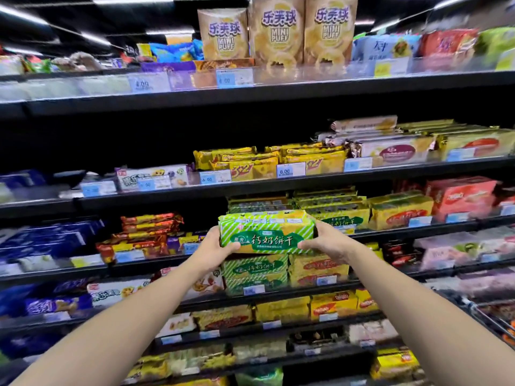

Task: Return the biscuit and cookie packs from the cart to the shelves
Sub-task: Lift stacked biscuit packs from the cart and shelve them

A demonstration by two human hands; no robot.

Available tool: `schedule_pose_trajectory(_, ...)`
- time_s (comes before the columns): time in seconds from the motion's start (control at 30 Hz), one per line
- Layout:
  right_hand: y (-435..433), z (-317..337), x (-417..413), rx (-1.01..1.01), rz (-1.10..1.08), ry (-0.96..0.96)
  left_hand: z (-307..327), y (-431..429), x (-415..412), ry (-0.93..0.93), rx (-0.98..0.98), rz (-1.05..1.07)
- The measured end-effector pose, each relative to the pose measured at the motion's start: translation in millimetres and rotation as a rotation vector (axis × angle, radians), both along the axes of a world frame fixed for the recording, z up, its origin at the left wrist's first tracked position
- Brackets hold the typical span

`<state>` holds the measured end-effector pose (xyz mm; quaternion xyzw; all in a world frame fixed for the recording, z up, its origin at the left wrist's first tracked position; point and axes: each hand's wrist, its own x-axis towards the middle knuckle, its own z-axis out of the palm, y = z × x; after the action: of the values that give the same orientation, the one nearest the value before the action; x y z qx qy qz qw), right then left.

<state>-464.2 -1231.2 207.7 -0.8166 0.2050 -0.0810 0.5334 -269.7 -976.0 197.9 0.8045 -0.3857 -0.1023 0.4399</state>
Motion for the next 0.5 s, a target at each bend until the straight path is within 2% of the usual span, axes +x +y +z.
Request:
schedule_pose_trajectory(0.27, -18, 6, 26, -0.194, -0.091, -0.145, 8, -20, 16, -0.163, 0.016, 0.071)
schedule_pose_trajectory(0.5, -40, 5, 55, -0.247, -0.159, -0.179, 8, -51, 55, -0.247, 0.101, 0.084)
